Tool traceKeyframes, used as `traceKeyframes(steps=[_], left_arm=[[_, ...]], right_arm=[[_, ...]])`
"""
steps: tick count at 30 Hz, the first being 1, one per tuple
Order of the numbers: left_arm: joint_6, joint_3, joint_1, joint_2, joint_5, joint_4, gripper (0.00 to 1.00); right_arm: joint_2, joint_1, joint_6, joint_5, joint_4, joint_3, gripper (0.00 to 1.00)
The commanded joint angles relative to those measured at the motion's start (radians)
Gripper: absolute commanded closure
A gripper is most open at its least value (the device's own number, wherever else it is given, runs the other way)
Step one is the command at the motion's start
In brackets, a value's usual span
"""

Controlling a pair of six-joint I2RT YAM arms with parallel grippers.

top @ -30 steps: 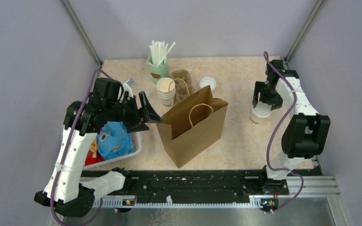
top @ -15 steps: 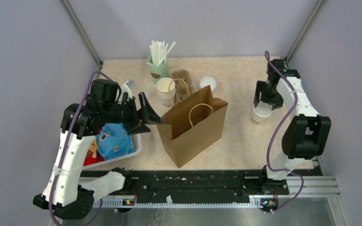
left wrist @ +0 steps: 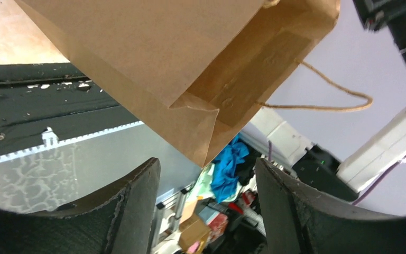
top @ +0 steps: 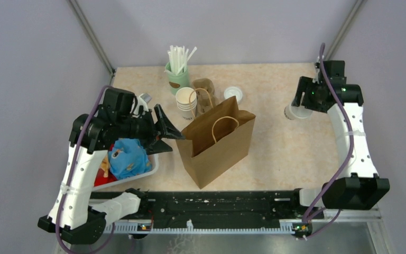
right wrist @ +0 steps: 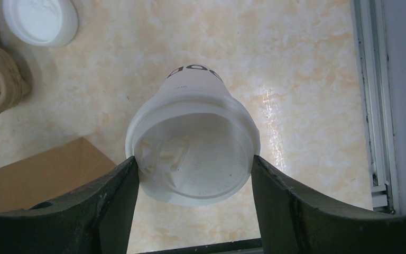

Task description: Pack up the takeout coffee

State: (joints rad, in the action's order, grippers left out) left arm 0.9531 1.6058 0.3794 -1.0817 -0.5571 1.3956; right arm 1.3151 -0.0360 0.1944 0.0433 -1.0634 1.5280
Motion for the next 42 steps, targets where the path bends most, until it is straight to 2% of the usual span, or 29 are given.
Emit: traceKeyframes(steps=[1, 7, 9, 15, 17, 21, 25, 30, 35, 42], left_arm=[[0.165, 0.026, 0.045, -0.002, 0.063, -0.032, 0.28], [0.332, 0.054, 0.313, -0.067, 0.295, -0.026, 0.26], [0.365, 0.053, 0.368, -0.083, 0.358, -0.020, 0.27], [0.353, 0.062, 0.415, -0.153, 0.478, -0.016, 0.33], [0.331, 0.076, 0.424, -0.185, 0.519, -0.011, 0.39], [0.253, 0.138, 0.427, -0.231, 0.625, 0.008, 0.49], [0.172, 0.123, 0.427, -0.243, 0.649, -0.033, 0.72], [-0.017, 0.148, 0.429, -0.227, 0.695, -0.133, 0.82], [-0.183, 0.096, 0.427, -0.185, 0.689, -0.257, 1.00], [-0.335, -0.017, 0.426, -0.099, 0.743, -0.429, 1.00]], right_arm=[[-0.029, -0.010, 0.029, -0.041, -0.004, 0.038, 0.32], [-0.058, -0.010, 0.039, -0.084, -0.040, 0.096, 0.32], [-0.059, -0.010, 0.039, -0.090, -0.062, 0.125, 0.32], [-0.078, 0.019, 0.023, -0.115, -0.115, 0.210, 0.34], [-0.087, 0.064, 0.010, -0.114, -0.124, 0.238, 0.34], [-0.094, 0.179, -0.009, -0.140, -0.138, 0.339, 0.34], [-0.093, 0.287, -0.002, -0.206, -0.129, 0.460, 0.35], [-0.076, 0.298, -0.016, -0.339, -0.165, 0.616, 0.36], [-0.096, 0.350, 0.001, -0.489, -0.121, 0.589, 0.38], [-0.093, 0.421, 0.046, -0.599, -0.105, 0.571, 0.39]])
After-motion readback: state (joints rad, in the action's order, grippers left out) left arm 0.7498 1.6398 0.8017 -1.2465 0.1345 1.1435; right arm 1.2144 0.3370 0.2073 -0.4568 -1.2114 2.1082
